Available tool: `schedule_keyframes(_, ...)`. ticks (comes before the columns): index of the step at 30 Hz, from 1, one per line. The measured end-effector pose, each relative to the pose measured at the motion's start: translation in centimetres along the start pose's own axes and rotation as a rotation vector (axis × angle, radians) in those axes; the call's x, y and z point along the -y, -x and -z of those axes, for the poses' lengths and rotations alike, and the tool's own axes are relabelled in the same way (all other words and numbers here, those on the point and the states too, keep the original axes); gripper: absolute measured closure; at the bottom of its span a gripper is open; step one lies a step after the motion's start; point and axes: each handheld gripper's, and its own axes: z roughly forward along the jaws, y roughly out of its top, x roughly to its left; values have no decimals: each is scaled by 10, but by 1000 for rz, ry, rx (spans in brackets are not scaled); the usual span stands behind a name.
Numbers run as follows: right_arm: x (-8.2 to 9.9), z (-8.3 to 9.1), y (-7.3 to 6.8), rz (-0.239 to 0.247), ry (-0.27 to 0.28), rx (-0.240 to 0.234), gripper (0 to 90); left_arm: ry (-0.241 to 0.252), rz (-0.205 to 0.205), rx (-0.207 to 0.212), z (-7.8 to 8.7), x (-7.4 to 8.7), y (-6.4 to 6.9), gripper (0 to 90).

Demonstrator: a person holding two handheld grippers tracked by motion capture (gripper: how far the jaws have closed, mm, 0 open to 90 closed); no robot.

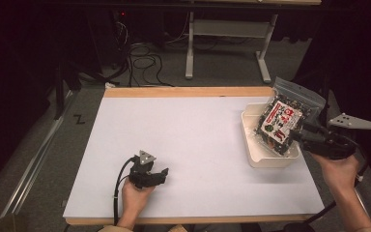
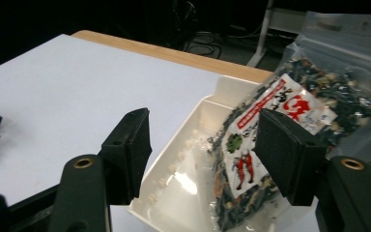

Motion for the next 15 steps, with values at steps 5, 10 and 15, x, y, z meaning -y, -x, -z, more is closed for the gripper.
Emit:
schedule_keyframes(5,3,-1,-9,15,6,-30,374,2,3,0,0,0,0,335)
schedule_keyframes(10,7,0,-14,6,15,-57,368,0,0,1,0,0,0,335)
schedule_keyframes(15,14,1,-21,-19,24,-108,365,0,3,1,0,0,0,335)
